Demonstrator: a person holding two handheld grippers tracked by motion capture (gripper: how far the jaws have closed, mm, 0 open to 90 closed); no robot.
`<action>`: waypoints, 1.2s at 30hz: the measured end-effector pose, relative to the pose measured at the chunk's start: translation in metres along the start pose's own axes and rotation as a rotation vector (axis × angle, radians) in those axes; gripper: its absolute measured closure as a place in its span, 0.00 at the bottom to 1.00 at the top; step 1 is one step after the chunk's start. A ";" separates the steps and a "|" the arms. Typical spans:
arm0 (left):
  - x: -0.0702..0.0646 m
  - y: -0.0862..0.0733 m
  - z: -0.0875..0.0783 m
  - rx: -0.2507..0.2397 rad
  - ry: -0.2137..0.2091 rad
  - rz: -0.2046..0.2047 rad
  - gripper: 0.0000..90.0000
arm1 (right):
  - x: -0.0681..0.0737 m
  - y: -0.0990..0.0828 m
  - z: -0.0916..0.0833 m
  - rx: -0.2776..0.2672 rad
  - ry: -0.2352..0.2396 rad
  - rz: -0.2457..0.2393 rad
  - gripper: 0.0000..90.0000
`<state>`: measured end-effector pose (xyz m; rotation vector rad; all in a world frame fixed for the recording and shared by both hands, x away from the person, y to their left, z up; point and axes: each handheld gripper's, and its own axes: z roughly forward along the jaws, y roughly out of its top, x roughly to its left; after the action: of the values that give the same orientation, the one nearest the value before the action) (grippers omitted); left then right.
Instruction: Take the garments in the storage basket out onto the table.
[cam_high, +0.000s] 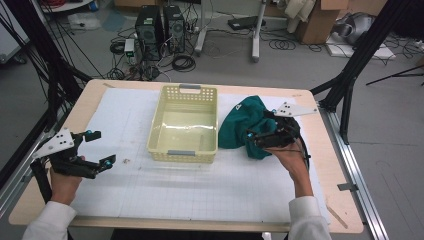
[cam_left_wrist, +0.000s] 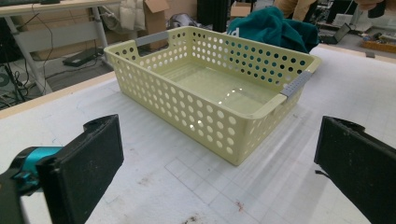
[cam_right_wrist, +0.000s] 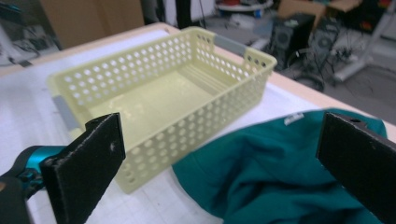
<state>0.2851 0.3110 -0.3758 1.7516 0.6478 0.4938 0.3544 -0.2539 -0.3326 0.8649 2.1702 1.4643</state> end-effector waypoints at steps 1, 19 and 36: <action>0.000 0.000 0.000 0.002 0.000 0.002 0.02 | 0.002 -0.003 -0.002 -0.026 0.022 -0.005 0.00; 0.000 0.000 0.000 0.004 0.005 0.004 0.02 | 0.016 -0.027 -0.010 -0.125 0.067 -0.029 0.00; 0.001 0.000 0.000 0.003 0.003 0.005 0.02 | 0.021 -0.054 -0.019 -0.139 0.001 -0.016 0.00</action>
<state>0.2854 0.3117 -0.3758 1.7563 0.6465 0.4991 0.3122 -0.2676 -0.3747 0.7961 2.0431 1.5868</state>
